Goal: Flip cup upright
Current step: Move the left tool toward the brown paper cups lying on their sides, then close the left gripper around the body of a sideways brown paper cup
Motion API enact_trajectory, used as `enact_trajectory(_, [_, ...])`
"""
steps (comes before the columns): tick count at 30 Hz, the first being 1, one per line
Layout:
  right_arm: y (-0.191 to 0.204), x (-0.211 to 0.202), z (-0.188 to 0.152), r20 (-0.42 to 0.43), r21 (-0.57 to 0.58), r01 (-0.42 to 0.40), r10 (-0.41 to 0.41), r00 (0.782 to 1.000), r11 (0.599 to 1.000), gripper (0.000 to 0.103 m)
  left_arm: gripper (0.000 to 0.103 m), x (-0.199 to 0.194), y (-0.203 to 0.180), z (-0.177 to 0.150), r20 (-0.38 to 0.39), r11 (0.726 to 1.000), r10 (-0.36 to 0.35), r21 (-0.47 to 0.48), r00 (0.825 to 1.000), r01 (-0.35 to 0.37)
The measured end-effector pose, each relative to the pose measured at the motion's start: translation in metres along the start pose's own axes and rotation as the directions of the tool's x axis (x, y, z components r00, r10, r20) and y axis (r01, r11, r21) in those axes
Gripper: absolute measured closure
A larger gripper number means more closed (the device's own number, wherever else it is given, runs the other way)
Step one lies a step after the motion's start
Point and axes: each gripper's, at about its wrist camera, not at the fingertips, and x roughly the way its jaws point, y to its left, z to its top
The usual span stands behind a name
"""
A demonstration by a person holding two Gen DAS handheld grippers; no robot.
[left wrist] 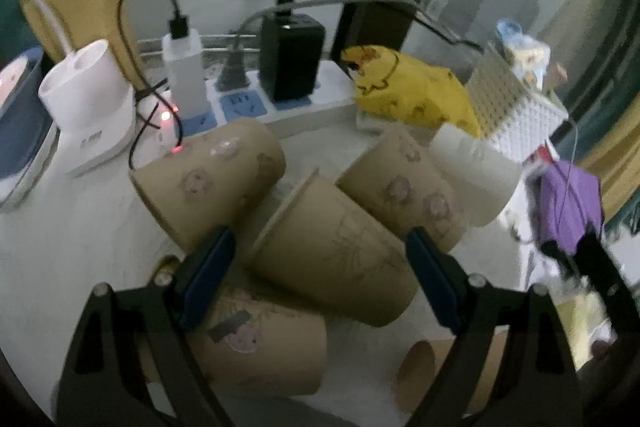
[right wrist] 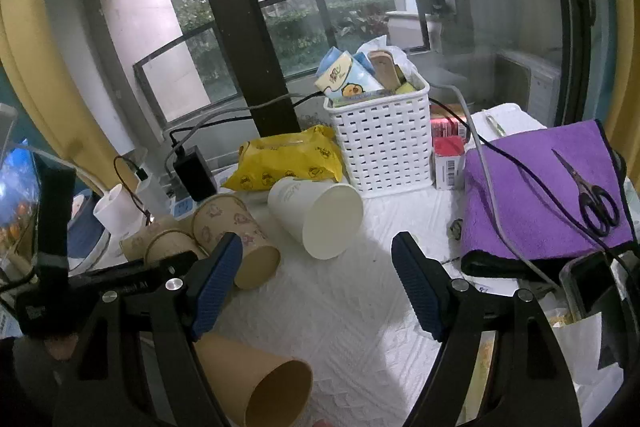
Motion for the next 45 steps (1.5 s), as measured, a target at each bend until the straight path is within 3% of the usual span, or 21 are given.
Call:
enact_trajectory(9, [0.0,0.0,-0.004,0.002,-0.005,-0.012,0.012,1.0,1.0,0.023,0.015,-0.026,0.01,-0.004,-0.006,0.996,-0.002,-0.086,1.0,0.002])
enact_trajectory(13, [0.001,-0.002,-0.004,0.007,-0.01,-0.021,0.021,1.0,1.0,0.023,0.015,-0.007,0.004,-0.001,-0.074,0.995,-0.022,-0.102,0.997,0.014])
enact_trajectory(20, [-0.002,-0.002,-0.004,0.012,0.0,-0.015,0.015,1.0,1.0,0.023,0.015,0.006,0.003,0.012,-0.096,0.993,0.001,-0.116,0.995,-0.012])
enact_trajectory(30, [-0.004,-0.006,-0.007,0.021,0.001,-0.015,0.015,1.0,1.0,0.023,0.015,-0.005,-0.011,0.002,-0.138,0.992,-0.072,-0.114,0.988,0.057])
enact_trajectory(39, [-0.005,-0.007,-0.008,0.025,0.004,-0.014,0.014,1.0,1.0,0.023,0.015,0.011,-0.005,0.008,-0.156,0.998,-0.03,-0.067,0.987,0.019])
enact_trajectory(41, [-0.006,-0.007,-0.008,0.024,0.008,-0.011,0.01,1.0,1.0,0.023,0.023,0.012,-0.005,0.007,-0.156,0.998,-0.041,-0.054,0.987,0.033])
enact_trajectory(45, [-0.008,-0.006,-0.008,0.022,0.017,-0.004,0.003,1.0,1.0,0.023,0.027,0.004,-0.011,0.004,-0.143,1.0,-0.016,-0.017,0.99,0.013])
